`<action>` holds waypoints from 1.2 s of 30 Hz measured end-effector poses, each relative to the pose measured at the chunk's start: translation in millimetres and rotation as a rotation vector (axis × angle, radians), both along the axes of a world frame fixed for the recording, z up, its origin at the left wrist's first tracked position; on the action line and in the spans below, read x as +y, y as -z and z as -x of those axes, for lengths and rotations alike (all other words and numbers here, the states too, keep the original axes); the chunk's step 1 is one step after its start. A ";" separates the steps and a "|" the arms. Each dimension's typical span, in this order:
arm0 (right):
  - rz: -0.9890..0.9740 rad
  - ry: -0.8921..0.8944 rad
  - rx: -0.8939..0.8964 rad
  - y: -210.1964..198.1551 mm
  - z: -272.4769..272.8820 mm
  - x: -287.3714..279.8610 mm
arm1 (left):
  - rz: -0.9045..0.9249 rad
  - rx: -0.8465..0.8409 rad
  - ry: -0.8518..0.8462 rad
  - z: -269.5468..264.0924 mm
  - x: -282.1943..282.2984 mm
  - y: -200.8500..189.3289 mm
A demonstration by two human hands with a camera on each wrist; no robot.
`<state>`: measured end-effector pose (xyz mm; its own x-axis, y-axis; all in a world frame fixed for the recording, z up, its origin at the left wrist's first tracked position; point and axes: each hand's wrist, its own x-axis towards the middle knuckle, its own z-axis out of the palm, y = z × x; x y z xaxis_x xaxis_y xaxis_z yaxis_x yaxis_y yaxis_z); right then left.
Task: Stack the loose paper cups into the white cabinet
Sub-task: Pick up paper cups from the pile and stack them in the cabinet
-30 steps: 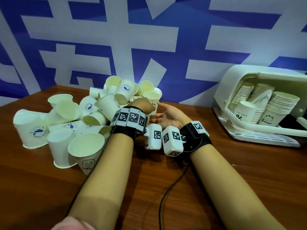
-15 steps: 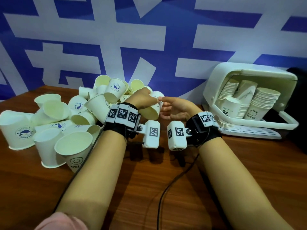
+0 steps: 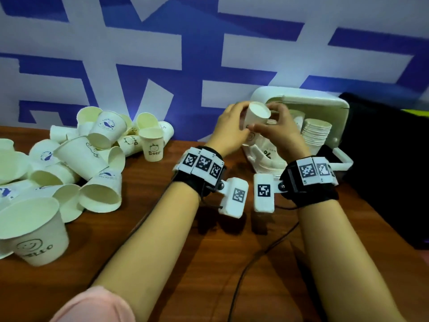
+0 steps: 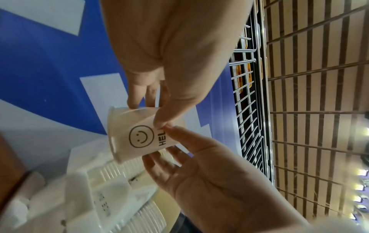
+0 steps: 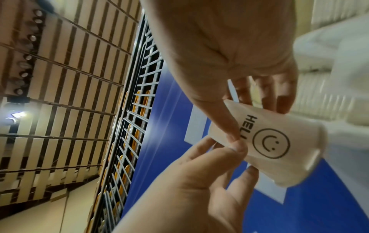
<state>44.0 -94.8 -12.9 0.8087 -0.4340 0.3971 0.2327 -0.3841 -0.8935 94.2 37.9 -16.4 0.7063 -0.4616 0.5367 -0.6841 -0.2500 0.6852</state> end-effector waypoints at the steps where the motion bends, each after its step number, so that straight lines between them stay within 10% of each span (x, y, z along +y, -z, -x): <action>1: 0.035 0.028 -0.035 -1.8 3.8 -10.2 | 0.025 0.003 0.023 2.8 -11.7 -0.5; 22: 0.135 0.125 -0.079 19.9 7.1 -77.6 | 0.110 0.164 0.366 5.8 -66.7 22.5; 36: 0.491 0.223 0.344 53.7 -16.5 -85.1 | -0.584 0.019 0.055 3.9 -77.2 43.7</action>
<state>60.4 -180.0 -66.6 0.8366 -0.4399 0.3265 -0.1689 -0.7741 -0.6102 90.3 -39.2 -60.1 0.6799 -0.7135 0.1695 -0.6957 -0.5544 0.4569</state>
